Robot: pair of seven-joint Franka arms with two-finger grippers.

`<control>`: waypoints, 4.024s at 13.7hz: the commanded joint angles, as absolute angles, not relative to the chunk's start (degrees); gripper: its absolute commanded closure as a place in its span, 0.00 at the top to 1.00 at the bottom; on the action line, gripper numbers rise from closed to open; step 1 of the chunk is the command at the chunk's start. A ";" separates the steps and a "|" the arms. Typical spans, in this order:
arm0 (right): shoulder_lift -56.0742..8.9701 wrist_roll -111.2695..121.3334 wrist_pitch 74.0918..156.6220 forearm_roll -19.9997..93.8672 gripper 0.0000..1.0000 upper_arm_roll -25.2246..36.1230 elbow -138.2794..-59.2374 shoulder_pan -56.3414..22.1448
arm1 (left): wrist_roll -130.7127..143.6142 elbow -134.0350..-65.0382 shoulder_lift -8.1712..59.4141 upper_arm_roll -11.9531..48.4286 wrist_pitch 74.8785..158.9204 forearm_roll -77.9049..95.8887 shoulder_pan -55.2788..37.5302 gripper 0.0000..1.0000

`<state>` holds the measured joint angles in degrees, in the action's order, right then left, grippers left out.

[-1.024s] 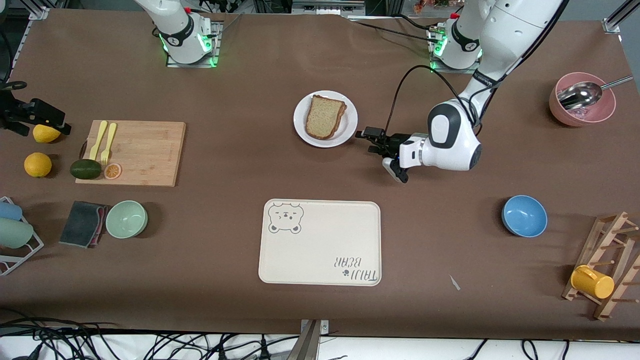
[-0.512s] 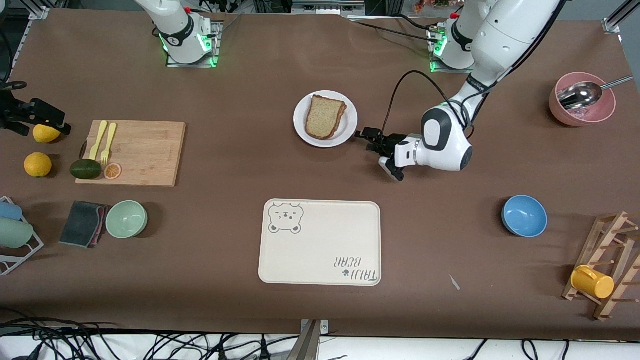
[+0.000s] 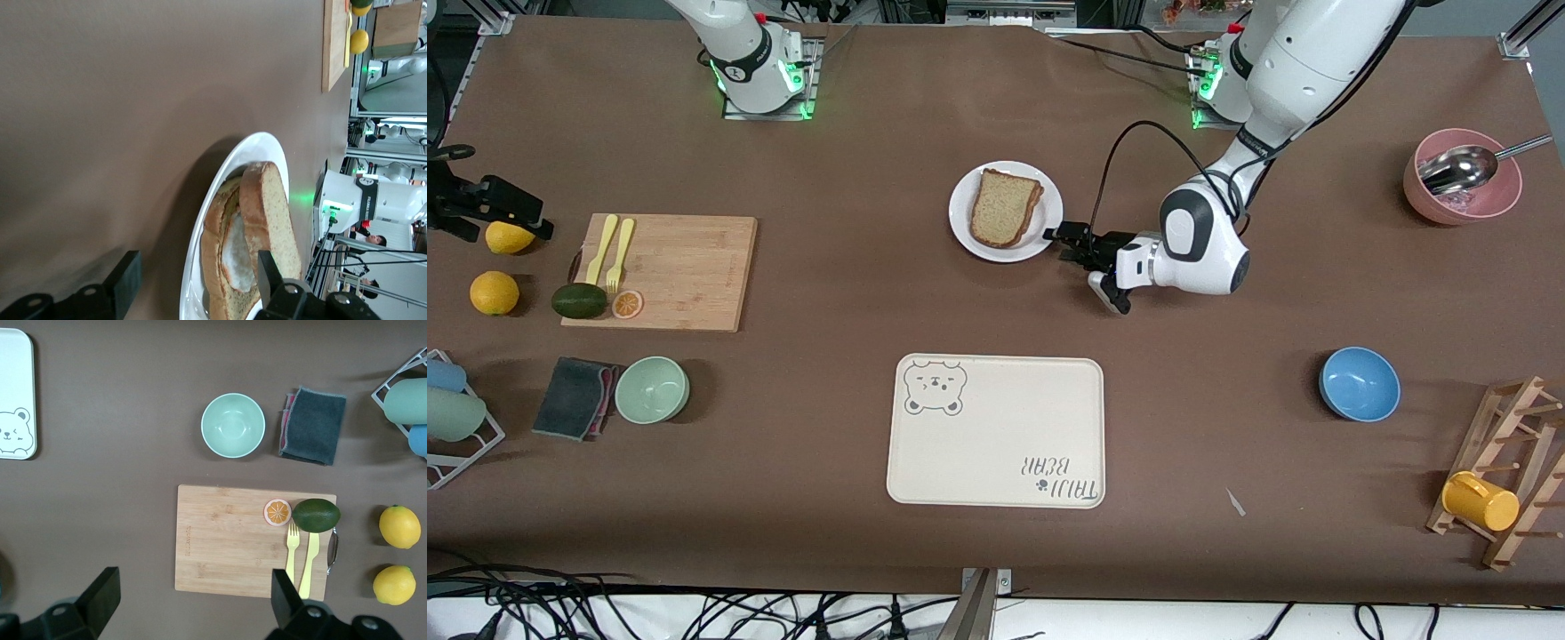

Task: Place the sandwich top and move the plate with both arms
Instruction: 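Close the left gripper on the plate rim, then slide the plate with the left gripper onto the white bear tray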

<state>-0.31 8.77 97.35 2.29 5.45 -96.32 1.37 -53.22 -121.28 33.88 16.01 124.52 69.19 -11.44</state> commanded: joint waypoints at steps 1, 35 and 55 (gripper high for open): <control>-0.53 8.09 96.24 1.84 1.00 5.45 -95.19 1.32 | -55.72 -121.64 34.37 15.91 125.42 71.46 -12.48 0.75; -0.53 8.17 95.54 1.85 1.00 5.62 -95.19 1.32 | -60.03 -121.73 34.72 15.91 124.46 71.46 -12.93 0.00; -0.53 8.17 95.54 1.85 1.00 5.27 -95.10 1.23 | -34.29 -93.45 43.31 15.03 121.29 71.46 -5.89 0.00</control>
<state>-0.36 8.77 96.75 2.29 5.40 -96.27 1.36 -37.27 -100.34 38.82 15.45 123.00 69.29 -5.95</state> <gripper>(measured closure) 0.000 0.956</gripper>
